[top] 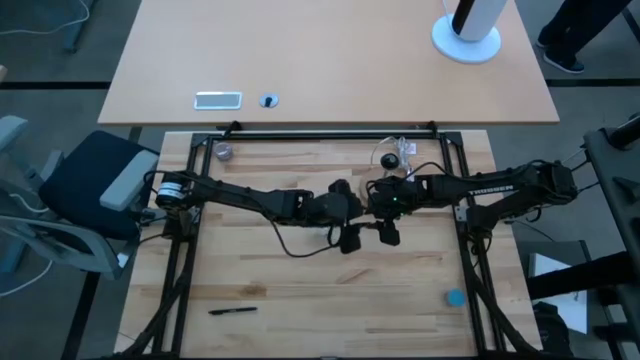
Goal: Screw lightbulb
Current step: Insert the lightbulb on the lamp
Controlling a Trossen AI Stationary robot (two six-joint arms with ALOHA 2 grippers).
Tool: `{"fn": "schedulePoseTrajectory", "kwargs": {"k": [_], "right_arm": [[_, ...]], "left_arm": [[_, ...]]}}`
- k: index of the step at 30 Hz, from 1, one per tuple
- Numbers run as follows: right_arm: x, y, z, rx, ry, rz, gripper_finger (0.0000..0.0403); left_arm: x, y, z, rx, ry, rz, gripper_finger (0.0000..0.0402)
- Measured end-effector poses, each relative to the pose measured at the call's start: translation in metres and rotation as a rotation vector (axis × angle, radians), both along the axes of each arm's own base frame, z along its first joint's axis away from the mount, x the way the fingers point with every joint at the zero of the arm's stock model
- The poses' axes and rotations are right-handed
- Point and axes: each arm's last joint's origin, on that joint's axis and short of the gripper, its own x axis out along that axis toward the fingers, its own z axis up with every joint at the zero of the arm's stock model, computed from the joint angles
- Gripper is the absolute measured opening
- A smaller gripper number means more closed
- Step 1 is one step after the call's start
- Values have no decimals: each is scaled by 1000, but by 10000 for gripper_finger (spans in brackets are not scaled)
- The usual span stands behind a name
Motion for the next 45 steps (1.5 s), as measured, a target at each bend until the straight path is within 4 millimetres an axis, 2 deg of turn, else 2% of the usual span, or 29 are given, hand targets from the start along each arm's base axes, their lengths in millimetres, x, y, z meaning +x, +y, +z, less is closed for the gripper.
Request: {"fn": "schedulePoseTrajectory", "kwargs": {"k": [6, 15, 45], "right_arm": [[0, 0, 0, 0, -1, 1, 199], [0, 0, 0, 0, -2, 0, 199], [0, 0, 1, 0, -2, 1, 199]], "left_arm": [[3, 0, 7, -14, -84, 5, 185], [4, 0, 8, -121, -120, 55, 185], [4, 0, 8, -146, -128, 66, 185]]}}
